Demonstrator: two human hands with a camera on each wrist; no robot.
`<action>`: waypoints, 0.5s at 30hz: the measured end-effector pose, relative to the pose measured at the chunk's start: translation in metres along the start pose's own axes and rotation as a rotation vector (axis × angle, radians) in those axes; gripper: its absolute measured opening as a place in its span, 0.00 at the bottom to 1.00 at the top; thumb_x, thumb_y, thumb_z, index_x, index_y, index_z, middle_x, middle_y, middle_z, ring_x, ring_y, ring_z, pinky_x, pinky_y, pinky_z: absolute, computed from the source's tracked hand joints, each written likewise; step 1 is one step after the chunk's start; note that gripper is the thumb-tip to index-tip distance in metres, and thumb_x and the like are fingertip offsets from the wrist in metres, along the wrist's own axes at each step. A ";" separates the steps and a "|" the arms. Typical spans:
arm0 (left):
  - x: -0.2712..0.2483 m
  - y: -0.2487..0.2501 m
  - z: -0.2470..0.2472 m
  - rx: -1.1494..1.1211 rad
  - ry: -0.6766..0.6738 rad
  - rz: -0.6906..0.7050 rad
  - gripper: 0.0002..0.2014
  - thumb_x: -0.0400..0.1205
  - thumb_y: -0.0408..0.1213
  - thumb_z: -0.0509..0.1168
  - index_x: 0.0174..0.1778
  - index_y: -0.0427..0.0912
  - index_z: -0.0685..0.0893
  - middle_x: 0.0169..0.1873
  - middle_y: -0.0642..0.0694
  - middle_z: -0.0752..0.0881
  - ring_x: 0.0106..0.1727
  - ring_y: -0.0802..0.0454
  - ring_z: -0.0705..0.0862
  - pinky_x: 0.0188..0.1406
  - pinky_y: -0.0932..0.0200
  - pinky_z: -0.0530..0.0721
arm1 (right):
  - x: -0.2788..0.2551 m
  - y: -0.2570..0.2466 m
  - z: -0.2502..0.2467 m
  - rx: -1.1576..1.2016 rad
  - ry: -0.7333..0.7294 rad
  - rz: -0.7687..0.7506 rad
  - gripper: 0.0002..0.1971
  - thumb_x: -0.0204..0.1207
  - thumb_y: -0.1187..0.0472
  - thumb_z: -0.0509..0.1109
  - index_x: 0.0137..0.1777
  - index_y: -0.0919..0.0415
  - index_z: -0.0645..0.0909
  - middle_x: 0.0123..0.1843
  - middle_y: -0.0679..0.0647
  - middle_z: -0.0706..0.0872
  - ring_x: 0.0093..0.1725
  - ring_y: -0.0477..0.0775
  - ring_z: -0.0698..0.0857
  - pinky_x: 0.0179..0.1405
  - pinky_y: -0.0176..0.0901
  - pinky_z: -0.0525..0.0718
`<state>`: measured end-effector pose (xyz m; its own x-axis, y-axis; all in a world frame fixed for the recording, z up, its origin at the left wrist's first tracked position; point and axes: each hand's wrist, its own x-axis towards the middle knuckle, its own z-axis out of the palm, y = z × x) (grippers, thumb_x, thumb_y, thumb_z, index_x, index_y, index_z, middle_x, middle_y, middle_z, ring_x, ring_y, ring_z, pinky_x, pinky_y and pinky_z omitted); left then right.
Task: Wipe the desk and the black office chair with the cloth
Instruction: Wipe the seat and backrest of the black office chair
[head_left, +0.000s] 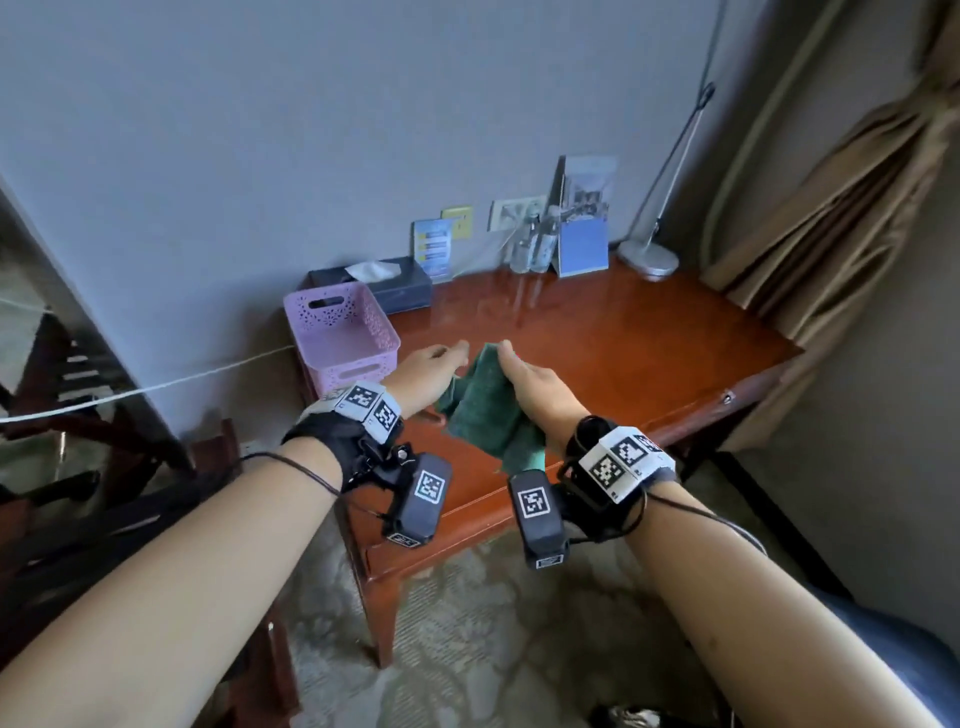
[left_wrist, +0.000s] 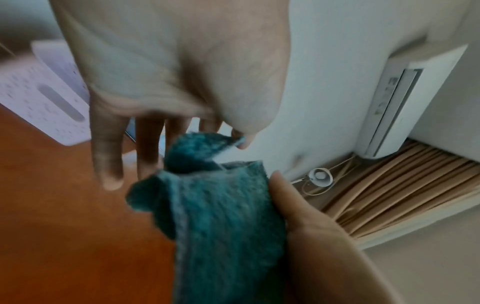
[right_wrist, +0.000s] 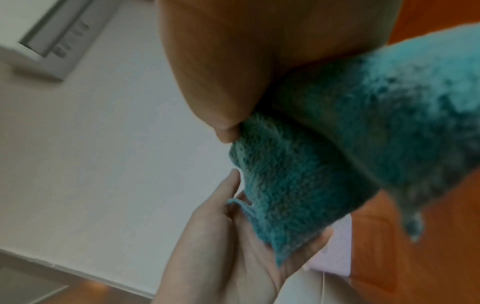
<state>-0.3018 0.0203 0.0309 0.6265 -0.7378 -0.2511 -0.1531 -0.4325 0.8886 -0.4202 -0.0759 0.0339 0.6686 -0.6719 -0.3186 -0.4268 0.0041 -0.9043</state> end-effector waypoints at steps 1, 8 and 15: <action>0.003 0.010 0.011 -0.011 -0.040 0.017 0.26 0.78 0.67 0.55 0.55 0.51 0.84 0.57 0.45 0.87 0.59 0.43 0.85 0.64 0.38 0.81 | -0.001 0.000 -0.014 0.023 0.029 0.002 0.29 0.76 0.30 0.57 0.50 0.55 0.86 0.58 0.56 0.88 0.56 0.56 0.87 0.65 0.54 0.82; 0.004 0.092 0.095 0.272 -0.209 0.226 0.20 0.87 0.52 0.55 0.34 0.41 0.69 0.23 0.46 0.67 0.22 0.49 0.68 0.19 0.62 0.67 | -0.017 0.013 -0.134 0.072 0.194 -0.012 0.12 0.84 0.56 0.64 0.45 0.63 0.83 0.44 0.61 0.88 0.44 0.58 0.86 0.54 0.55 0.84; 0.008 0.174 0.204 0.366 -0.179 0.474 0.27 0.88 0.47 0.54 0.22 0.40 0.63 0.21 0.46 0.68 0.27 0.49 0.69 0.34 0.54 0.64 | -0.049 0.034 -0.256 -0.124 0.501 -0.066 0.18 0.84 0.51 0.64 0.36 0.61 0.84 0.32 0.52 0.82 0.33 0.48 0.78 0.37 0.41 0.77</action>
<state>-0.4798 -0.1669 0.1055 0.2933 -0.9547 0.0501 -0.6548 -0.1624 0.7382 -0.6235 -0.2329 0.0918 0.3359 -0.9400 -0.0596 -0.4832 -0.1177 -0.8675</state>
